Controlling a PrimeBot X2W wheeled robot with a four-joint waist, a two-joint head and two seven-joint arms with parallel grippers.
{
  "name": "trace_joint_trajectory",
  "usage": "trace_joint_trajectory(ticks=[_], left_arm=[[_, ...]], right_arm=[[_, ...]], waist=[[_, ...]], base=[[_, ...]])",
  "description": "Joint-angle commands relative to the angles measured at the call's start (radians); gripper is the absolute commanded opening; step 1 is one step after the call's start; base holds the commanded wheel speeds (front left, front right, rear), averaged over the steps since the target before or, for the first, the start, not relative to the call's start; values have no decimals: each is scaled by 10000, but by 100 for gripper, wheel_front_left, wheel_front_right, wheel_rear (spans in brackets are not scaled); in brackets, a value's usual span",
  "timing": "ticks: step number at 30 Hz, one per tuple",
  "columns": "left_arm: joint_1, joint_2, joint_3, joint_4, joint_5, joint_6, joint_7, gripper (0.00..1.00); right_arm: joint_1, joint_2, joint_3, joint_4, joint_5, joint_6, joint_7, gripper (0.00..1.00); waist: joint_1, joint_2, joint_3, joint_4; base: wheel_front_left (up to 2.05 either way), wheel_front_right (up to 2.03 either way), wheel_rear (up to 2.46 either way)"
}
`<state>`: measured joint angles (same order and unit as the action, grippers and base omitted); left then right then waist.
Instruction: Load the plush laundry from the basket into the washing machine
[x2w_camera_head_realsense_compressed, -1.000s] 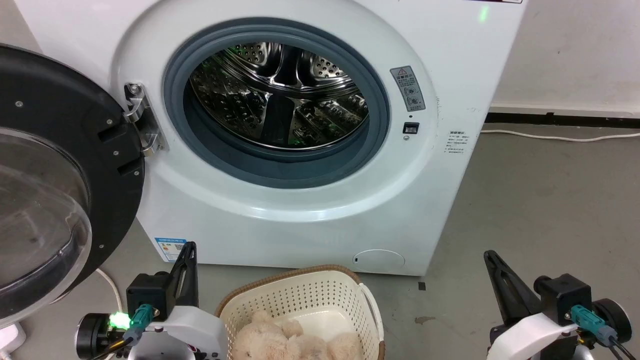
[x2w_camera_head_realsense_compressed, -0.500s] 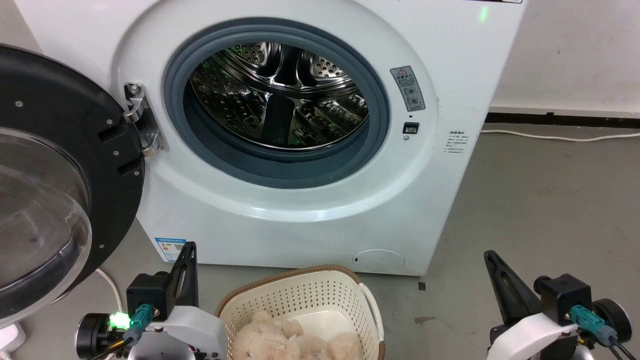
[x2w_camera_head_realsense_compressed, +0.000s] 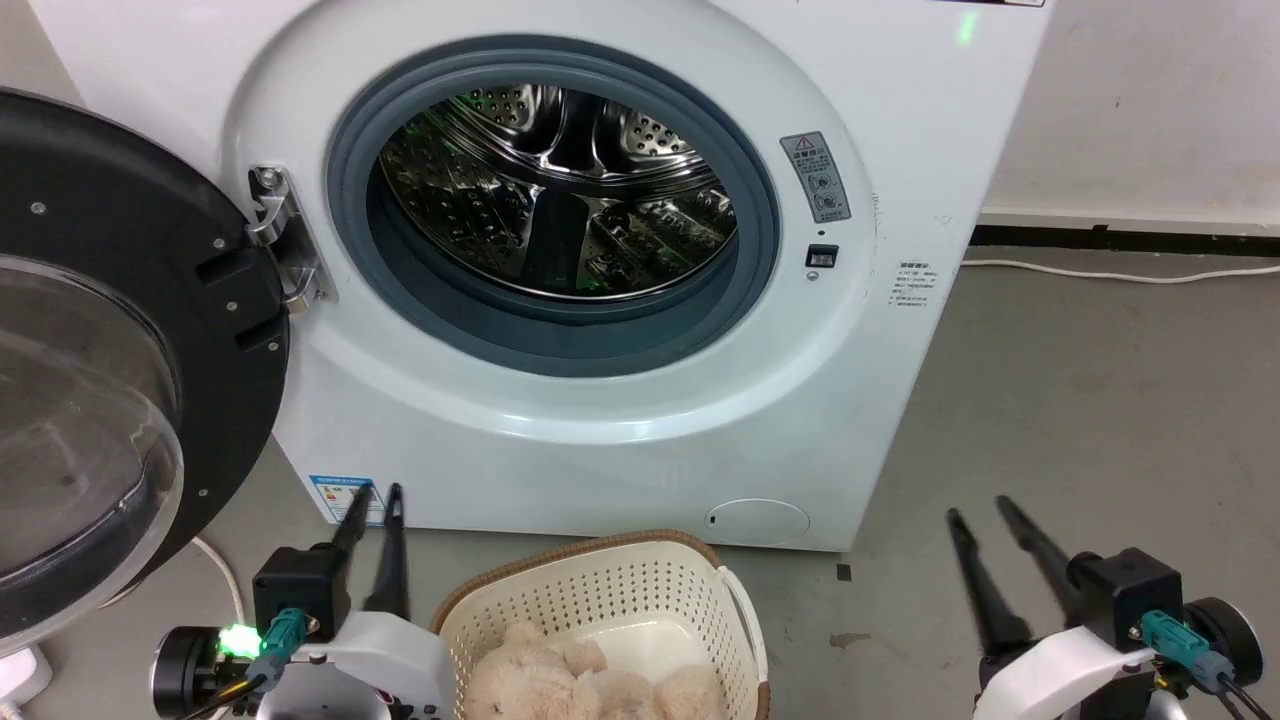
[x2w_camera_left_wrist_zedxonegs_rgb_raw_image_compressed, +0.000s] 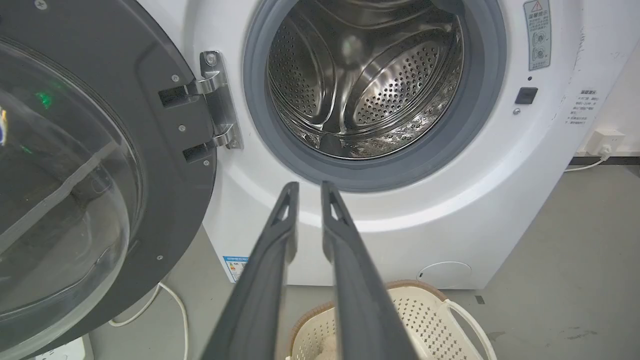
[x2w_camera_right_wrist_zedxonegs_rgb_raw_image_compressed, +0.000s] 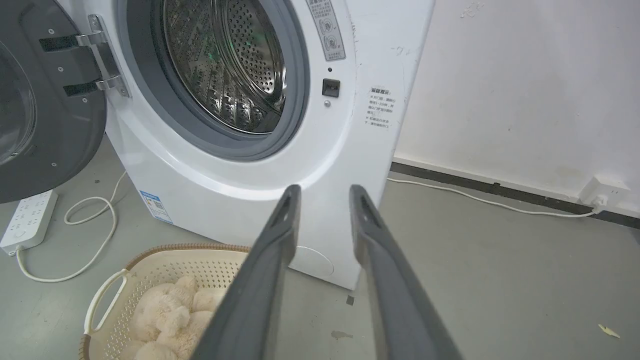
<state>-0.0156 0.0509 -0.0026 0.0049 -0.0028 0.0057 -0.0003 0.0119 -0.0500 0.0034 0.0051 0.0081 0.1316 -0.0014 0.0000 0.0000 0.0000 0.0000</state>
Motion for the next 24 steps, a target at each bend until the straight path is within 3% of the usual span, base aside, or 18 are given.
trace_joint_trajectory(ticks=[1, 24], left_arm=[[32, 0, -66, 32, -148, 0, -78, 100], [-683, 67, -589, 1179, -957, -101, 88, 100]], right_arm=[[61, 0, 5, 25, 149, 0, -91, 100], [48, -1, -39, 42, 894, -2, -572, 100]], waist=[[0, 0, 3, -1], [0, 0, 656, -157]], base=[[0, 0, 0], [0, 0, 0]])
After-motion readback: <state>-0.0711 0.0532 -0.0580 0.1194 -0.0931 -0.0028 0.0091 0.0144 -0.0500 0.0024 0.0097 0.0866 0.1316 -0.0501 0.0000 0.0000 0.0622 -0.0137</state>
